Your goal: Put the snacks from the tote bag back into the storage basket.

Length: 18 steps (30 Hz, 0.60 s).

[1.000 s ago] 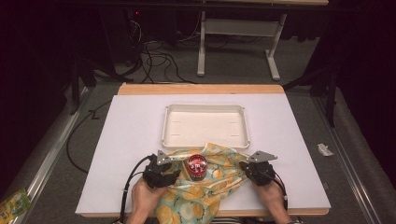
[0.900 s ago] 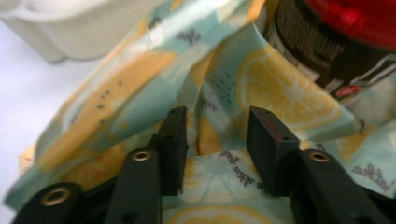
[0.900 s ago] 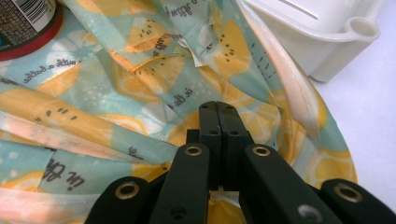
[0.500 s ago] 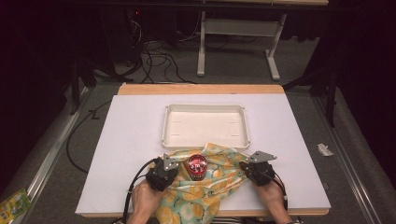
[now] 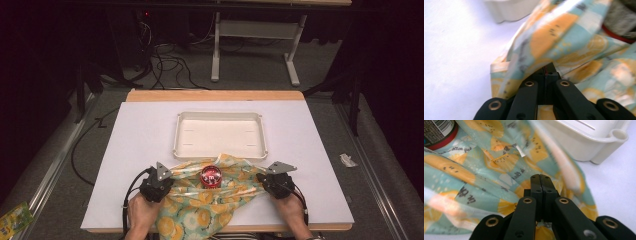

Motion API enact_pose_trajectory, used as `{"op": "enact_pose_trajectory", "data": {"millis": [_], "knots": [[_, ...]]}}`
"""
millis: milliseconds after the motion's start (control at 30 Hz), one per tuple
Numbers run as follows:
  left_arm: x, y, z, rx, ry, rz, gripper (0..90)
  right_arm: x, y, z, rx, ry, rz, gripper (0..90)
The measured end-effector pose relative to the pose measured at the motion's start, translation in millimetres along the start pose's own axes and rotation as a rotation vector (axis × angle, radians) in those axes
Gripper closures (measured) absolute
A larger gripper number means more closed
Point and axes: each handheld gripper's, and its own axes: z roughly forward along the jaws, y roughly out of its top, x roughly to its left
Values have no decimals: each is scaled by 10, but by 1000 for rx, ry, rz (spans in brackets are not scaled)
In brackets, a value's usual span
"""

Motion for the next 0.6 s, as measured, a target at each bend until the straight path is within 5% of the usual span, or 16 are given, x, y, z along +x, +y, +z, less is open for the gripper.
{"op": "enact_pose_trajectory", "data": {"millis": [167, 600], "knots": [[71, -13, 12, -26, 20, -17, 900, -22, -10, -3, -4, 5, 12, 900], [163, -62, 64, -79, -3, -34, 900, -75, -48, -42, 5, -24, 14, 900]]}}
